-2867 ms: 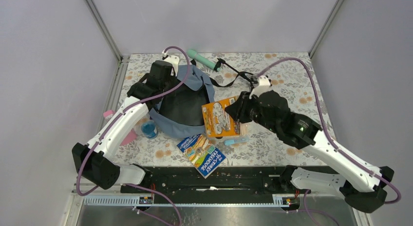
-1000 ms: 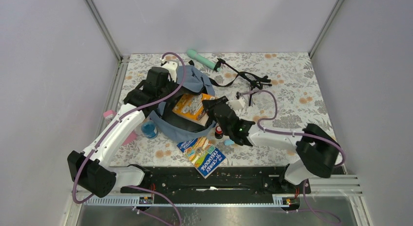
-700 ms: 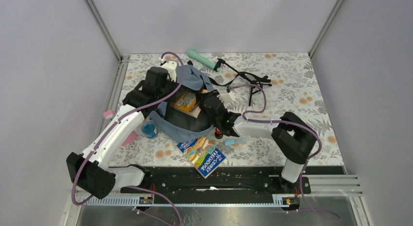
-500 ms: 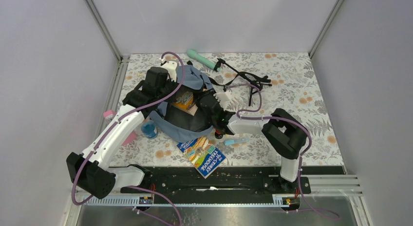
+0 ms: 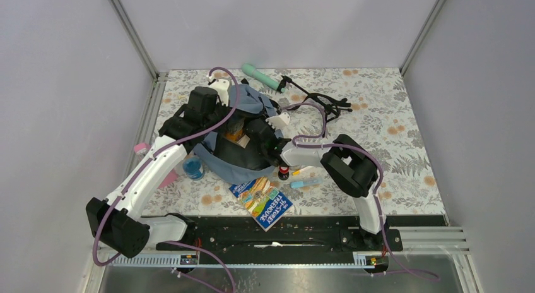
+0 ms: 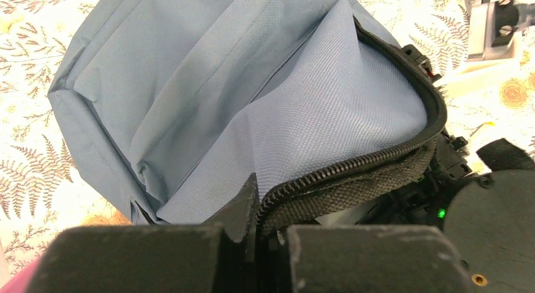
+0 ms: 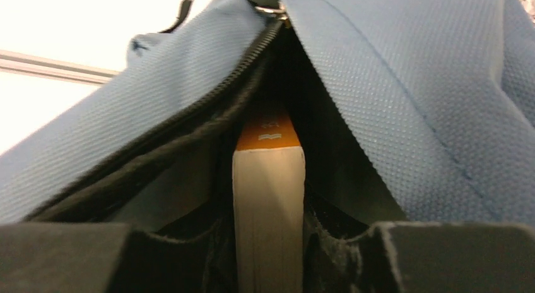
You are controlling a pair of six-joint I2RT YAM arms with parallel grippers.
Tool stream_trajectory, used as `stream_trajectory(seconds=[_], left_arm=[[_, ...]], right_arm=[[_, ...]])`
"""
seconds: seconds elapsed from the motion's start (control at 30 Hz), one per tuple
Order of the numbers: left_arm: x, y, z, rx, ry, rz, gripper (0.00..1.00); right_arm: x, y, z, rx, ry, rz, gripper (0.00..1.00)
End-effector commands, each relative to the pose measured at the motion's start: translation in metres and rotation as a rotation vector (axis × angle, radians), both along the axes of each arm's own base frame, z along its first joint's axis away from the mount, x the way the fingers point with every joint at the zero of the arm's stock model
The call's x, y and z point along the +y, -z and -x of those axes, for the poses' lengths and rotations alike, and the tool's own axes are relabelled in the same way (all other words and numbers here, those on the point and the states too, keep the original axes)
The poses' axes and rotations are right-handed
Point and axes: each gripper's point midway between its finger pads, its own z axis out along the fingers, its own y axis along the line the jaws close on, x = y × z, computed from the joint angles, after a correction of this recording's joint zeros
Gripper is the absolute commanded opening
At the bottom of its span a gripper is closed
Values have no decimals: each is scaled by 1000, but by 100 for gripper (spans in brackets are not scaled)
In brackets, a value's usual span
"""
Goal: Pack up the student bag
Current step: Place the book in the student bag.
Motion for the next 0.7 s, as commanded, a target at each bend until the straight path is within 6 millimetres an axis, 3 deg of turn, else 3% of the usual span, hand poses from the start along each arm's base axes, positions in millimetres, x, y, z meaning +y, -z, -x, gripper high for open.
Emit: stream_trajectory(seconds=[0.0,0.17,0.47,0.67], left_arm=[[-9,-30,-5,-97,13,85,0],[-9,-31,-5,-99,12,83,0],[-7,-31,-5,-103,5,76,0],[-6,-32,-5,-107,5,73,0]], right_arm=[[-2,1,-1,33,11,21,41],[-9,2,7,36,-18,71,64],[-24,10,27,42,-68,215,84],[-28,2,44,-23,-143,305,88]])
